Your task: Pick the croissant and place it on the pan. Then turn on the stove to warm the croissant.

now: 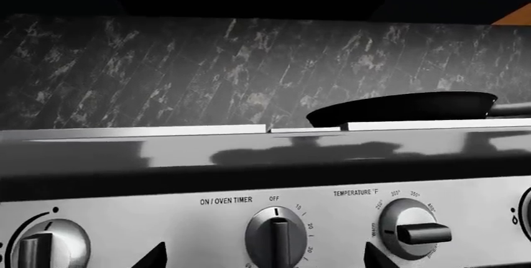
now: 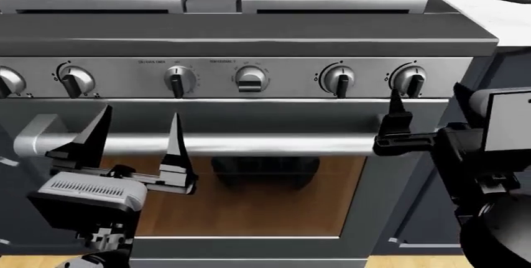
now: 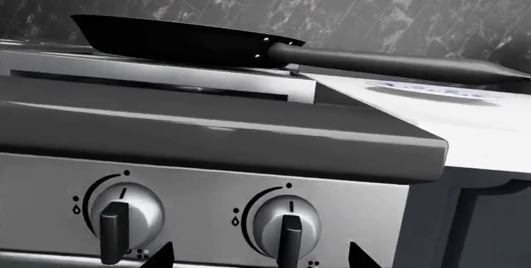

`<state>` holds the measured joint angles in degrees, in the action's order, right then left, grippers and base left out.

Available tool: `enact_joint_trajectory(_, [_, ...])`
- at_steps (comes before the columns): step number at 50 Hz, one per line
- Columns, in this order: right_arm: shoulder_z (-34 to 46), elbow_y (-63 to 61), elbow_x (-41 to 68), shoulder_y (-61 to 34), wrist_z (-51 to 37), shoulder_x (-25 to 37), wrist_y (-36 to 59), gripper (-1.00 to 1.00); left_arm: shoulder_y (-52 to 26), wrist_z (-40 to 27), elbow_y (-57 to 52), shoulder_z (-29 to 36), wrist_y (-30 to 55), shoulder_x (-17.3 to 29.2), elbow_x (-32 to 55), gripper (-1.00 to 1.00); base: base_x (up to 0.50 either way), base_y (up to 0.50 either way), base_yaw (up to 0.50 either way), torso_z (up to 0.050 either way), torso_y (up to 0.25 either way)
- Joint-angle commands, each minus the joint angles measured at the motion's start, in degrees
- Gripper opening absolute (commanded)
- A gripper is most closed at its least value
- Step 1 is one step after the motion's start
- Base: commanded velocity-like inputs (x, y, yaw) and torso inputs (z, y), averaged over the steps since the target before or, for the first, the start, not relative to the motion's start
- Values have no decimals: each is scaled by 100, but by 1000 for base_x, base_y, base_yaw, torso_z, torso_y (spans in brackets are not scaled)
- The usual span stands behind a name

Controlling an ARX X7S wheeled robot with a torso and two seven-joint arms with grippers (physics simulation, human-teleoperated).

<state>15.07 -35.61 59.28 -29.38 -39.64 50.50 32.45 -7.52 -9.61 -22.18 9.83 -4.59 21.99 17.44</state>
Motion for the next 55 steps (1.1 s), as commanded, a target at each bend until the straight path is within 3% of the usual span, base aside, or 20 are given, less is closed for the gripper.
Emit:
enact_joint_trajectory(1, [149,467,-10,-298,180,-223,75,100,-20,-13,62,7,-8,5,9,100,0,0,0,0,0])
enact_joint_trajectory(55, [343,1189,-266,-618,214,-507,160,100,-58,-87,167,64,-21,38,44,100,0,0,0,0,0])
